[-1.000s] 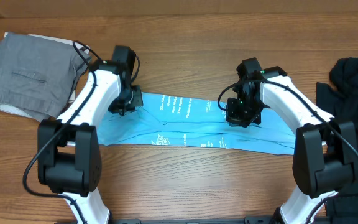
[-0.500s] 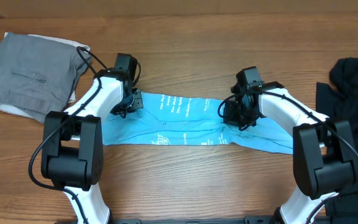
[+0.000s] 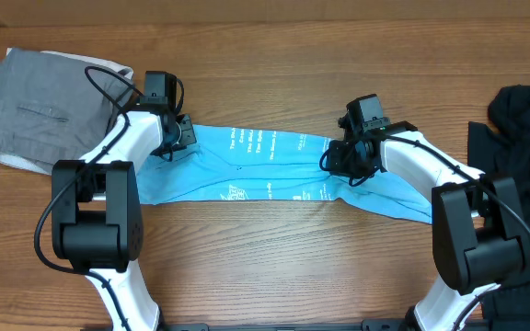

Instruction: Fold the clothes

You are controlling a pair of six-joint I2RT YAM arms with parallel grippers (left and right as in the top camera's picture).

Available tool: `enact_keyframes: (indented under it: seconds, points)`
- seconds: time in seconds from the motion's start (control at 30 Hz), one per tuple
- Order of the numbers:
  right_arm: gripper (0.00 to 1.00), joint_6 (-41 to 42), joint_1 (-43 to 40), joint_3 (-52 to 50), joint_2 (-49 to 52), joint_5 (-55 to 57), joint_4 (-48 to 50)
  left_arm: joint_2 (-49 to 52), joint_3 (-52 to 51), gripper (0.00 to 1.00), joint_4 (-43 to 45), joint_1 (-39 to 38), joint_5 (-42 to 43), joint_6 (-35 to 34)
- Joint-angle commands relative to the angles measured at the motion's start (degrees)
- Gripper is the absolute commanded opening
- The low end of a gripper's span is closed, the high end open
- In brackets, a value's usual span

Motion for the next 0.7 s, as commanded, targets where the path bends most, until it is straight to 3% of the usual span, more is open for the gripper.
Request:
enact_keyframes:
  seconds: [0.0,0.23,0.33,0.5,0.67]
  points:
    - [0.26,0.0,-0.4,-0.2,2.1,4.8,-0.2,5.3,3.7,0.07,-3.5,1.3,-1.6,4.1]
    - [0.55,-3.5,-0.3,16.5,-2.7,1.4,-18.4,4.2,32.3,0.05,-29.2,1.3,1.7,4.7]
    - [0.56,-3.5,0.0,20.2,-3.0,-5.2,-23.7,2.2,39.0,0.04,-39.1,1.3,5.0,4.3]
    - [0.56,-2.8,0.6,19.4,-2.9,-6.2,-26.3,1.0,37.0,0.04,-50.5,0.3,10.4,3.4]
    - [0.57,-2.8,1.6,18.0,-2.9,-6.2,-27.1,1.0,25.9,0.04,-50.1,-0.6,5.7,2.0]
